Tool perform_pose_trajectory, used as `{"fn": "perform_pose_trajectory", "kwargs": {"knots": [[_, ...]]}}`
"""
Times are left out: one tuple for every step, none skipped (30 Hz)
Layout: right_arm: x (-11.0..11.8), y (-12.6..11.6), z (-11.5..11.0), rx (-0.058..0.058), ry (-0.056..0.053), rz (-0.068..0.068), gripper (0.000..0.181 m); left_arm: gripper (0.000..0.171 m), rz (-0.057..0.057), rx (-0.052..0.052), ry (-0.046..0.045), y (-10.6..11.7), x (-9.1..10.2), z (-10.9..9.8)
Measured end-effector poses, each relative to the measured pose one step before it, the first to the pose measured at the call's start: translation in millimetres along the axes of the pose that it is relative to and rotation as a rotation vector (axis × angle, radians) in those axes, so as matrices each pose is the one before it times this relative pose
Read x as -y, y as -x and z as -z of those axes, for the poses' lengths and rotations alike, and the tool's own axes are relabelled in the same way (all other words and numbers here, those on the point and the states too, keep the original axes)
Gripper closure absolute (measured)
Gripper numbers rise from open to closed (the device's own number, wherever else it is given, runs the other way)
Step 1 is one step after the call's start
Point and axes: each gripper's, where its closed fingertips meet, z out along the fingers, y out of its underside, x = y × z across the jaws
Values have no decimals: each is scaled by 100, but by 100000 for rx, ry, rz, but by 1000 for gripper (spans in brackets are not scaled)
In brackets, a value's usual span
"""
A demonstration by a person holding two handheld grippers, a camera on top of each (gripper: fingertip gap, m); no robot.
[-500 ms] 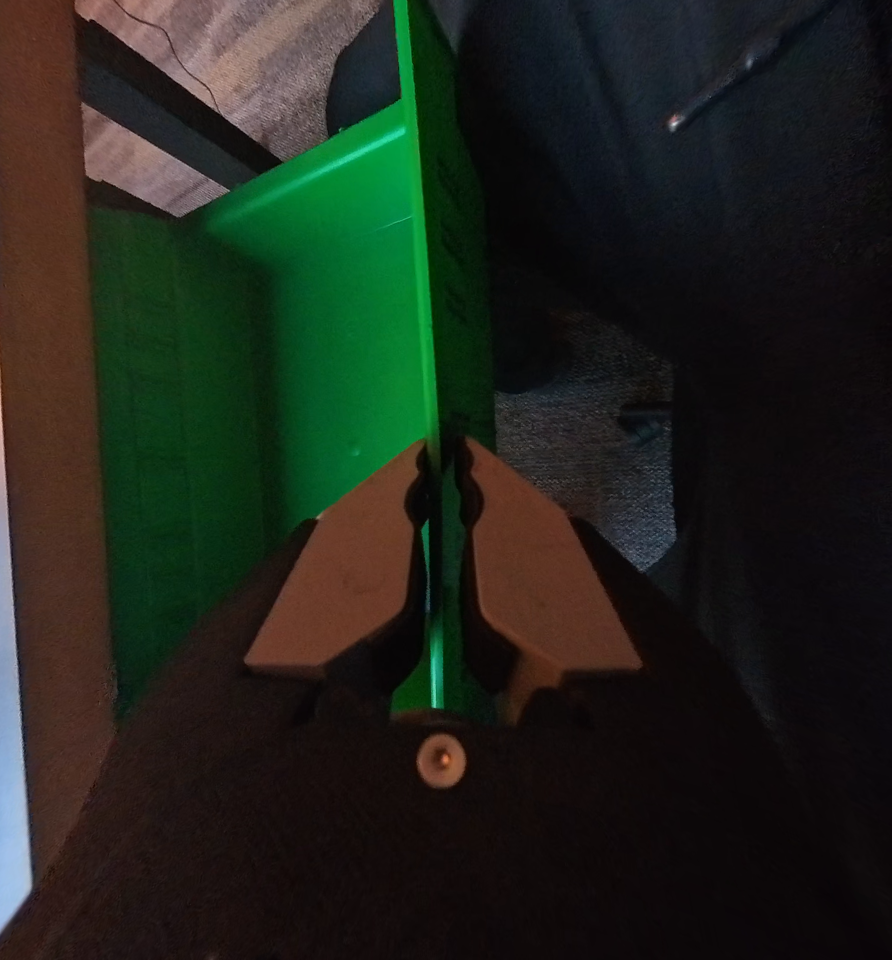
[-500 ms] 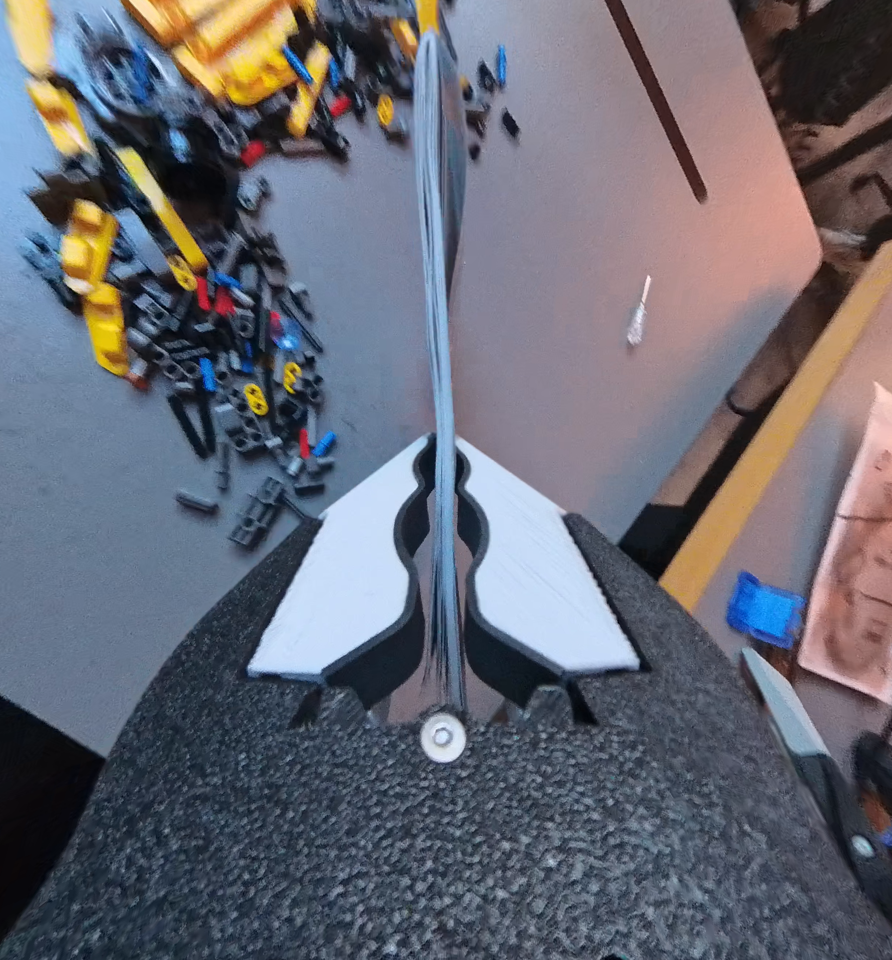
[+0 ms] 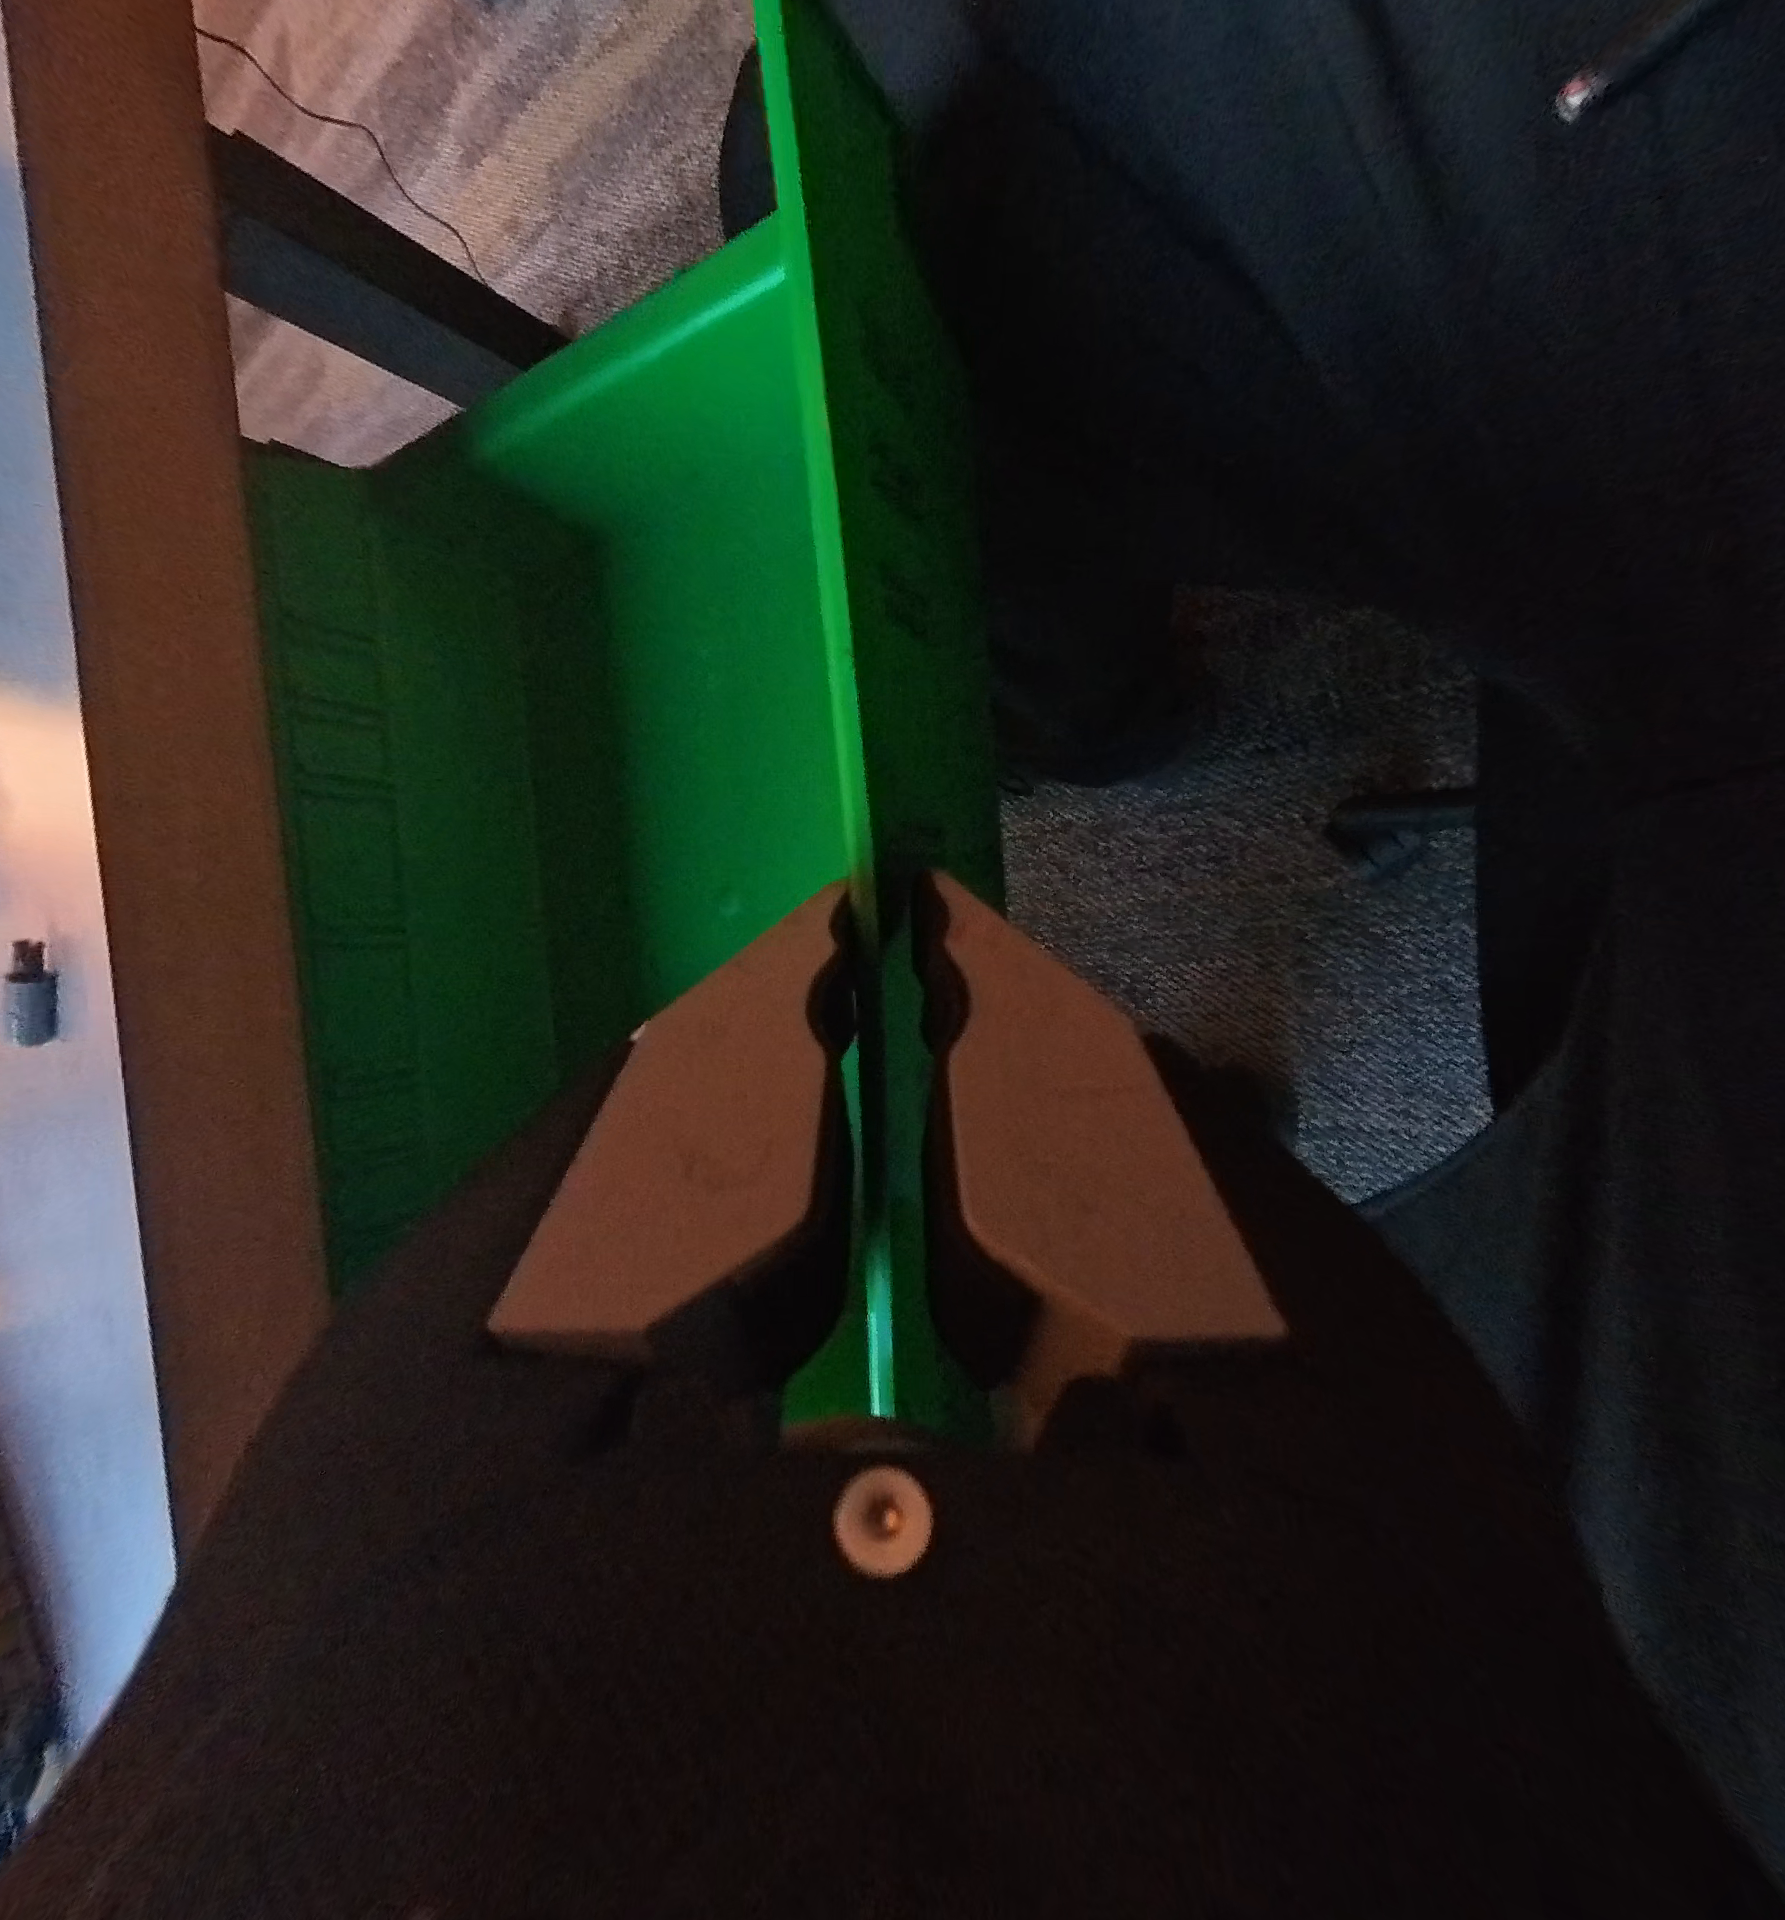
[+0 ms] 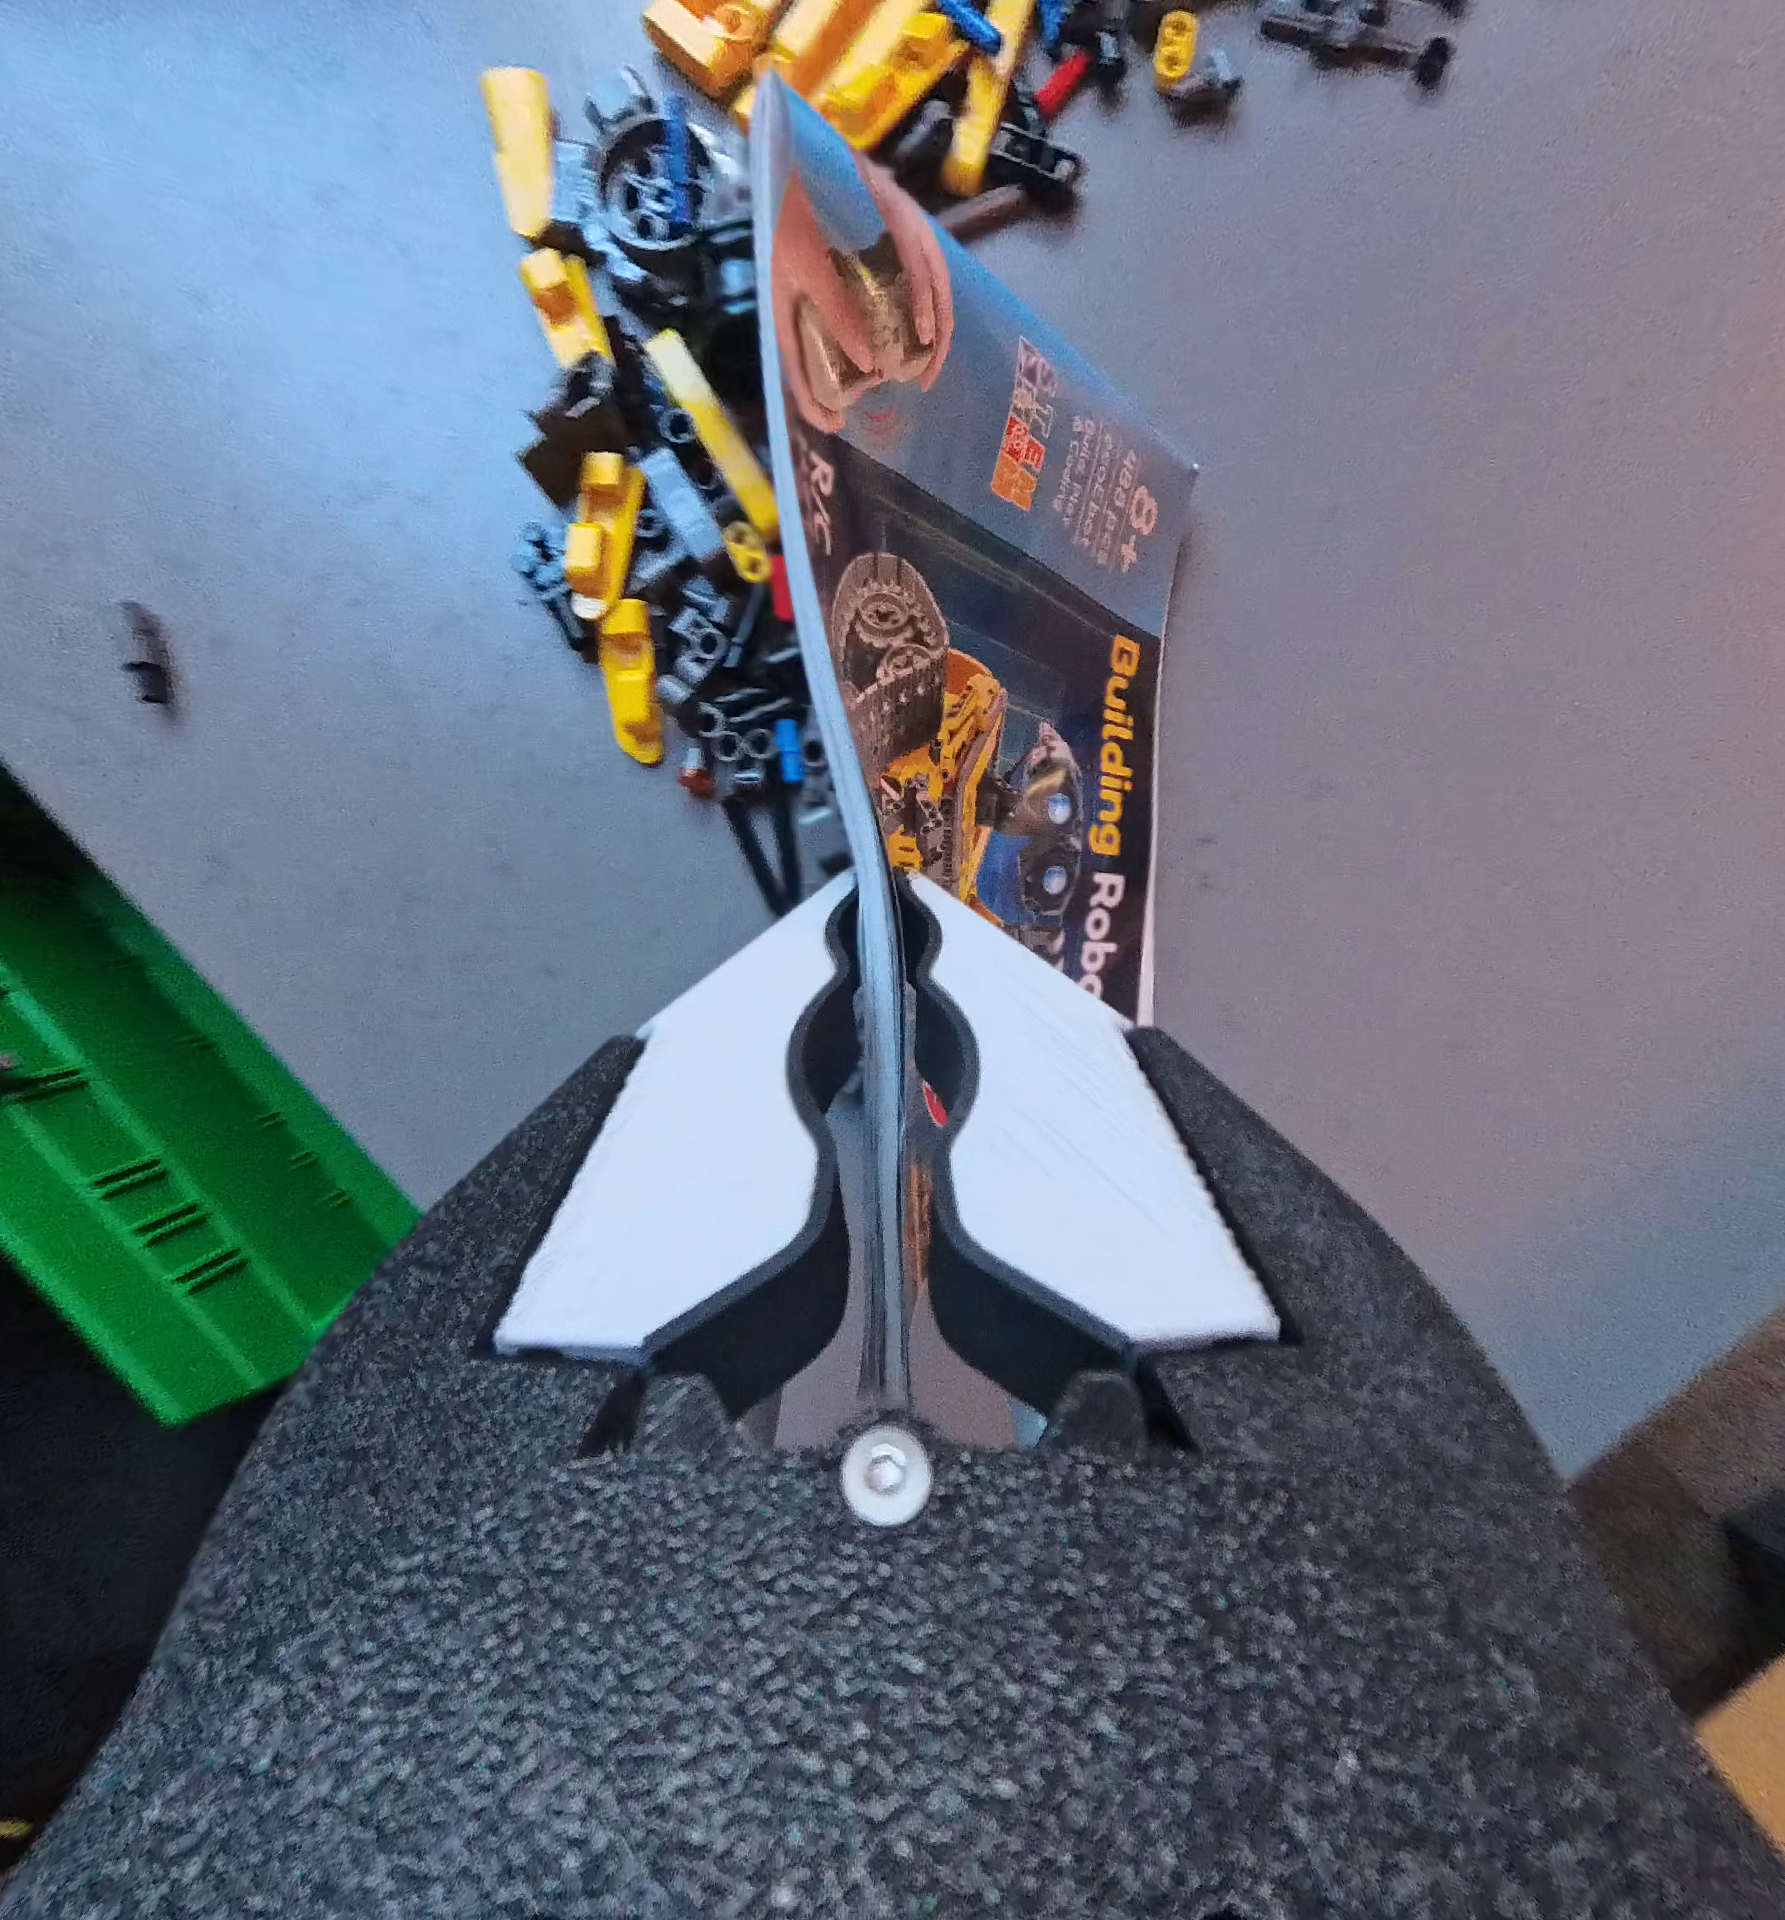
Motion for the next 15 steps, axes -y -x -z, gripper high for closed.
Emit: {"fn": "perform_pose_trajectory", "kwargs": {"knots": [[160, 637, 28, 4308, -1105, -302, 181, 165, -267, -167, -178, 76, -55, -112], [172, 627, 29, 4303, -1192, -1013, 181, 165, -289, -26, -172, 130, -43, -102], [190, 540, 18, 3528, -1148, -1494, 181, 165, 28, -66, -155, 144, -19, -93], [190, 543, 24, 3194, -1118, -796, 181, 165, 16, -40, -124, 157, -7, -78], [142, 527, 9, 3013, -628, -401, 181, 165, 91, -59, -236, 128, 26, -79], [103, 428, 7, 2413, -452, -518, 181, 165, -91, 34, -241, 84, 13, -88], [106, 379, 1, 2295, -440, -616, 181, 165, -296, 126, -107, 40, -8, -120], [93, 350, 8, 2243, -514, -669, 181, 165, -368, 46, 74, -17, -32, -123], [89, 332, 10, 2170, -591, -889, 181, 165, -485, 101, 14, -12, -54, -144], [75, 310, -20, 1980, -574, -909, 181, 165, 72, -167, -10, 5, -53, -107], [41, 331, -29, 1838, -551, -746, 181, 165, 96, -41, -102, 71, -22, -65], [-4, 341, -64, 1817, -352, -682, 181, 165, -215, 182, -97, 131, 15, -22], [-47, 305, -91, 1372, -151, -340, 181, 165, 95, 23, -6, 140, 25, -27], [-75, 262, -94, 701, 56, 102, 181, 165, 55, 219, -70, 173, 53, -44], [-81, 237, -89, 410, 98, 181, 181, 165, 12, 175, -4, 158, 58, -52]]}}
